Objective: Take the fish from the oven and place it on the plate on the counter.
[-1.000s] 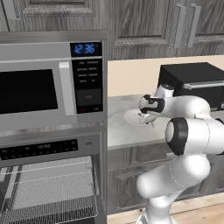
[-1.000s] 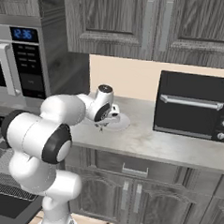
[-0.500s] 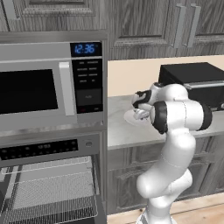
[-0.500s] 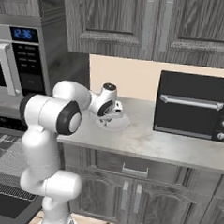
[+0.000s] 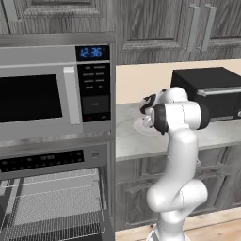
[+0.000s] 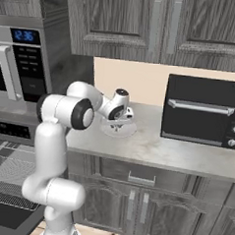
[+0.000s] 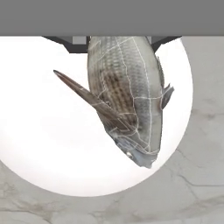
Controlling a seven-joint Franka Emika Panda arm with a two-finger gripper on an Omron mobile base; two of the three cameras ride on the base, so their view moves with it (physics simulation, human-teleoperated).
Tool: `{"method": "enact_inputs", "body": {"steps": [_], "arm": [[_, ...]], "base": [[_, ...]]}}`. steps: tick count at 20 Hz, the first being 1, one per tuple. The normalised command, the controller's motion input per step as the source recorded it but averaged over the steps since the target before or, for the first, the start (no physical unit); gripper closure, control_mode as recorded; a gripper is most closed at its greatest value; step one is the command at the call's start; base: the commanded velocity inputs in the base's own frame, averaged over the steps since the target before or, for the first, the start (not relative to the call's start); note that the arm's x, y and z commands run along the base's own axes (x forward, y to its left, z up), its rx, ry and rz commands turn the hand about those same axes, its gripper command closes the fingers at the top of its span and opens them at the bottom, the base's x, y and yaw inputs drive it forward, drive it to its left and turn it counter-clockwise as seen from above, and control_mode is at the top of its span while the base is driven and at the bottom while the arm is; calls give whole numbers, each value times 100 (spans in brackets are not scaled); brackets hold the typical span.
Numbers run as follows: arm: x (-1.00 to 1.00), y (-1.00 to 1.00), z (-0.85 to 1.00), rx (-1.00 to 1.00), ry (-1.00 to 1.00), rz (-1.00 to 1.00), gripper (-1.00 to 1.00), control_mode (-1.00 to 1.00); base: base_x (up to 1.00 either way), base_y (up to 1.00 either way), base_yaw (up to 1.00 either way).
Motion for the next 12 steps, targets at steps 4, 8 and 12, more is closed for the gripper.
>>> {"method": "enact_inputs", "body": {"steps": [4, 8, 12], "arm": [[42, -14, -7, 0, 1, 0, 100, -100], [31, -5, -25, 0, 1, 0, 100, -100], [15, 0, -32, 0, 0, 0, 100, -100]], "base": [[0, 0, 0], [0, 0, 0], [0, 0, 0]]}}
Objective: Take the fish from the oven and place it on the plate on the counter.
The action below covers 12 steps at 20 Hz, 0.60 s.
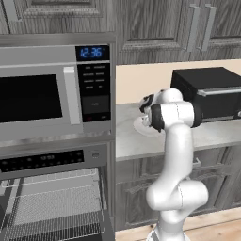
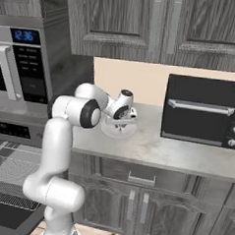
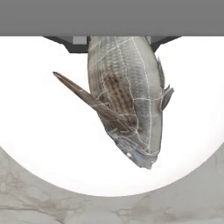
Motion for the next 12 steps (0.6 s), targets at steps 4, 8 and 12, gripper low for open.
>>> {"method": "enact_inputs", "body": {"steps": [4, 8, 12], "arm": [[2, 0, -33, 0, 0, 0, 100, -100], [0, 0, -17, 0, 0, 0, 100, -100], [0, 0, 0, 0, 0, 0, -100, -100]], "base": [[0, 0, 0], [0, 0, 0], [0, 0, 0]]}}
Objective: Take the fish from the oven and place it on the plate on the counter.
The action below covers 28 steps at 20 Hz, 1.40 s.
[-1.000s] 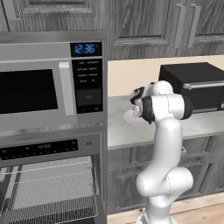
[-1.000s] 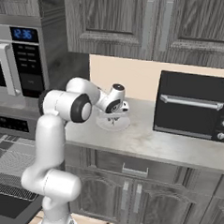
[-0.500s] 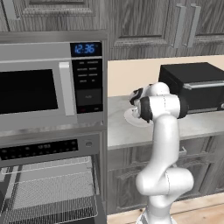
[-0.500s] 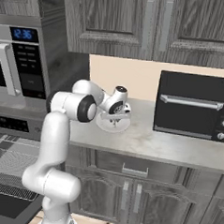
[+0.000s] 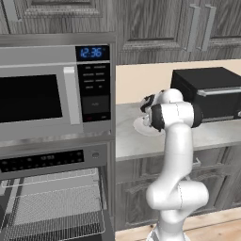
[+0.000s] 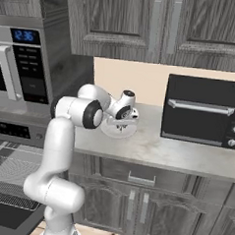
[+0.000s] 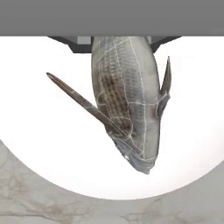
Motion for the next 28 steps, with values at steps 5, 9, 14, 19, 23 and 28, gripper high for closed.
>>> {"method": "enact_inputs", "body": {"steps": [5, 9, 14, 19, 23, 28], "arm": [[0, 0, 10, 0, 0, 0, -100, -100], [0, 0, 10, 0, 0, 0, -100, -100], [-2, 0, 30, 0, 0, 0, -100, -100], [-47, 0, 79, 0, -9, 0, -100, -100], [-74, 0, 62, 0, -9, 0, -100, -100], [-100, 0, 15, 0, -4, 0, -100, -100]], "base": [[0, 0, 0], [0, 0, 0], [0, 0, 0], [0, 0, 0], [0, 0, 0], [0, 0, 0]]}}
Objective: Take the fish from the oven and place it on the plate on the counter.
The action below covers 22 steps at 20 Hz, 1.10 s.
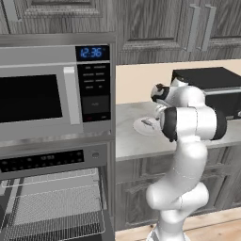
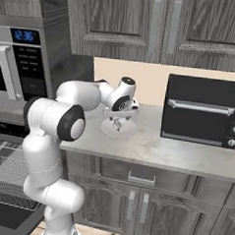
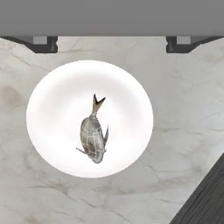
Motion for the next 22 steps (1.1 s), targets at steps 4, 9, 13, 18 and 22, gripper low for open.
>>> {"method": "enact_inputs", "body": {"steps": [4, 9, 13, 18, 22], "arm": [[-100, 1, 13, 0, -10, 0, -100, -100], [-100, 19, 24, 0, -18, 0, -100, -100], [-100, 34, 21, 0, -20, 0, -100, -100], [-65, 48, 25, 0, -13, 0, -100, -100], [-36, 52, 31, 0, -11, 0, -100, -100]], "base": [[0, 0, 0], [0, 0, 0], [0, 0, 0], [0, 0, 0], [0, 0, 0]]}}
